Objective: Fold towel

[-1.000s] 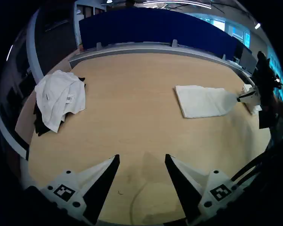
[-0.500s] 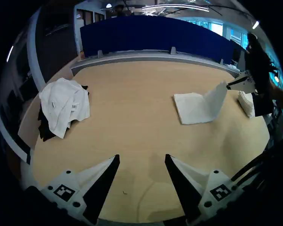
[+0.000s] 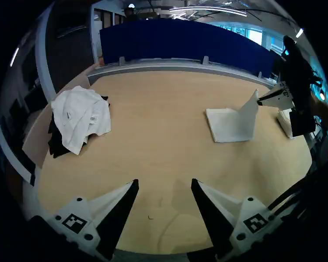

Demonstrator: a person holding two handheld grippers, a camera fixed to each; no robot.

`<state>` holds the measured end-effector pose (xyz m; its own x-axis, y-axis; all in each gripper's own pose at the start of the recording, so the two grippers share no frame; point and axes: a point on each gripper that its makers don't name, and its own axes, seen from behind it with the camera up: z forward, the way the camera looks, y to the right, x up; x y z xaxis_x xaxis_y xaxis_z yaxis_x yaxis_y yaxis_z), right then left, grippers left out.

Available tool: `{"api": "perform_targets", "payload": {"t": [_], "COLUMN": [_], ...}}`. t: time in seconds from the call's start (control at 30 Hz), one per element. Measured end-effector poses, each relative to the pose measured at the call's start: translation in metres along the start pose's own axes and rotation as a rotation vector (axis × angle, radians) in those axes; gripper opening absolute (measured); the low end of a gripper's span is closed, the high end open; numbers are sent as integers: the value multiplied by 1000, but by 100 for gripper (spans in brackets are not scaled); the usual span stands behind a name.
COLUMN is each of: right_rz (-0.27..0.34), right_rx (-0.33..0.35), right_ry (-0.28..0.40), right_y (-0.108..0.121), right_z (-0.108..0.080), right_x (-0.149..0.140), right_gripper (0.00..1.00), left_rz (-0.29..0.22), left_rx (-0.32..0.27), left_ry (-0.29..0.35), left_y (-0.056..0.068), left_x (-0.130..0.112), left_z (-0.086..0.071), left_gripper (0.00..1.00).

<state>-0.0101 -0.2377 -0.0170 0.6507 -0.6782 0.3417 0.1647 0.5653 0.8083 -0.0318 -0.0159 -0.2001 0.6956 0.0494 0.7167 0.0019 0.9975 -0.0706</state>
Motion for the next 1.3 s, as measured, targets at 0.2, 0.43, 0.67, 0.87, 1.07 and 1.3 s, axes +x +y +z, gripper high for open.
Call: {"api": "perform_targets", "payload": {"t": [0.2, 0.43, 0.67, 0.87, 1.07, 1.3], "right_rz": [-30, -39, 22, 39, 39, 39], "right_rx": [48, 147, 208, 216, 214, 206], "right_ry": [4, -13, -52, -50, -35, 3], "right_y": [-24, -75, -105, -108, -106, -103], "right_z": [23, 75, 113, 114, 111, 101], "right_x": [14, 14, -5, -7, -3, 5], "right_gripper": [5, 5, 5, 6, 10, 66], "left_rz": [0, -21, -46, -48, -39, -31], "left_rx": [13, 45, 70, 67, 61, 59], "left_ry": [4, 11, 12, 12, 9, 9], "left_y": [-6, -18, -26, -23, -20, -18], "left_x": [-3, -5, -8, -8, -8, -9], "left_z": [-9, -20, -28, -29, -25, -24], "left_gripper": [89, 89, 89, 89, 89, 89]}}
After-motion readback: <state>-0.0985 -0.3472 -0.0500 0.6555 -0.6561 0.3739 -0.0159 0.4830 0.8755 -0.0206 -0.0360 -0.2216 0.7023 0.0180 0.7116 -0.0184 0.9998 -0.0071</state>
